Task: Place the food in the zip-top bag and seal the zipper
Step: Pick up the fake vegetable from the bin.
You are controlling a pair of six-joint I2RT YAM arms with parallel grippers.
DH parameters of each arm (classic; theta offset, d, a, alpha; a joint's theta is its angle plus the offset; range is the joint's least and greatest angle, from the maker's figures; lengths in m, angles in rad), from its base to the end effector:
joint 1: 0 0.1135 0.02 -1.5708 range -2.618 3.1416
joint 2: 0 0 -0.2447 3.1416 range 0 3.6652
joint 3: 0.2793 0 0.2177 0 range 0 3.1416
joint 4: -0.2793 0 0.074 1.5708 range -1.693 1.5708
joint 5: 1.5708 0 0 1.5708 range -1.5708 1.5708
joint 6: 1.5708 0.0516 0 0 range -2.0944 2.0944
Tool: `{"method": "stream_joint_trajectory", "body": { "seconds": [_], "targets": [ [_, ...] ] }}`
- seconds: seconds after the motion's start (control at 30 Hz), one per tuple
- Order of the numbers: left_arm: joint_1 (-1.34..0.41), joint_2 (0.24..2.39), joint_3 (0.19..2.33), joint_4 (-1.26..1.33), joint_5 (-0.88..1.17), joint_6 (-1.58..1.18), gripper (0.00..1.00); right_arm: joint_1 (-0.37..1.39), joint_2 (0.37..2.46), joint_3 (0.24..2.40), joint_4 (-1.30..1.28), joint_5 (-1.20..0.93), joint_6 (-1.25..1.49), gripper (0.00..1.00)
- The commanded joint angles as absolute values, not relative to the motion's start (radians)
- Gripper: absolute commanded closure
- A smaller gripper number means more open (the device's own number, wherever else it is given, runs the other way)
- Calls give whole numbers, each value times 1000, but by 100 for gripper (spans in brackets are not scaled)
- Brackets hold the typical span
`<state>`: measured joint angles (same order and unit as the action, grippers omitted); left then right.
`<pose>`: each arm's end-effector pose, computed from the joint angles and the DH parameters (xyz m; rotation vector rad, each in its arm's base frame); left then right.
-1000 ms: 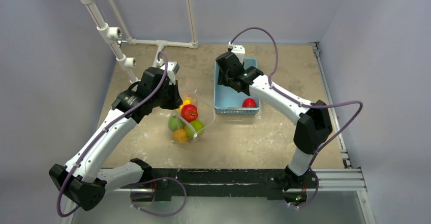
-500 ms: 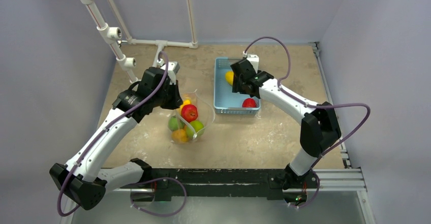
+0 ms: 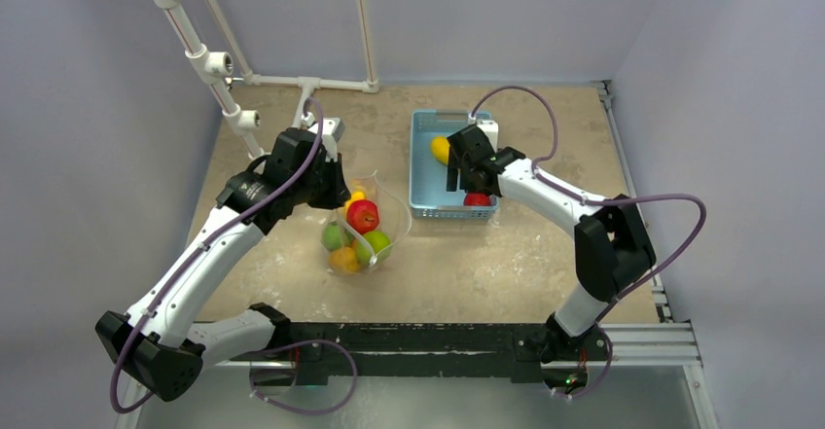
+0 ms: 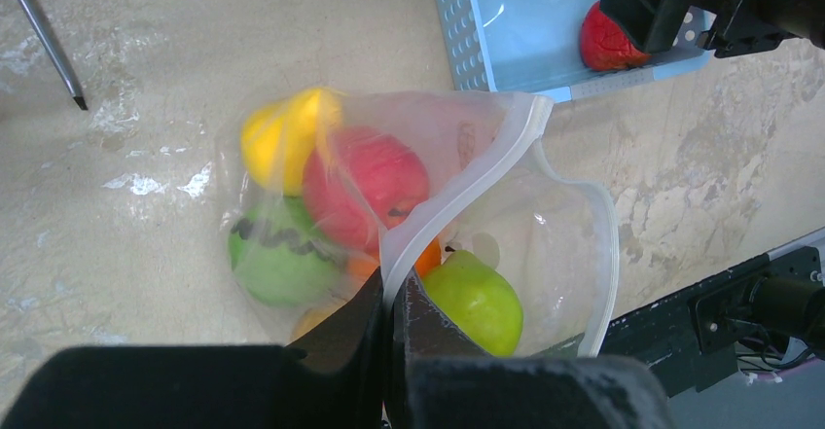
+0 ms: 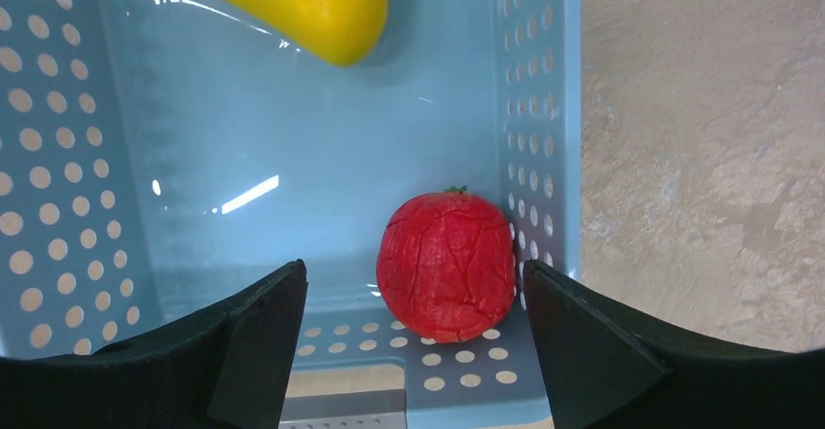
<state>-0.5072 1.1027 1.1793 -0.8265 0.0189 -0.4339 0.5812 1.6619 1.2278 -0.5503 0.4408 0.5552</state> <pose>0.1792 -0.1007 0.3221 0.0967 2.3711 -0.4882 0.2830 0.1596 0.2231 0.1322 2.4213 -0.0638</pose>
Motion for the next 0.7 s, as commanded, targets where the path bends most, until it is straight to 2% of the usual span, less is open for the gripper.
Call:
{"method": "stream_joint_trajectory", "body": {
  "seconds": [0.0, 0.5, 0.67],
  "targets": [
    [-509, 1101, 1185, -788, 21, -419, 100, 576, 1665, 1208, -504, 422, 543, 16],
    [-509, 1101, 1179, -788, 14, -413, 100, 576, 1764, 1215, -501, 450, 552, 11],
    [-509, 1106, 1177, -787, 11, -408, 100, 576, 1798, 1211, -486, 440, 548, 12]
  ]
}}
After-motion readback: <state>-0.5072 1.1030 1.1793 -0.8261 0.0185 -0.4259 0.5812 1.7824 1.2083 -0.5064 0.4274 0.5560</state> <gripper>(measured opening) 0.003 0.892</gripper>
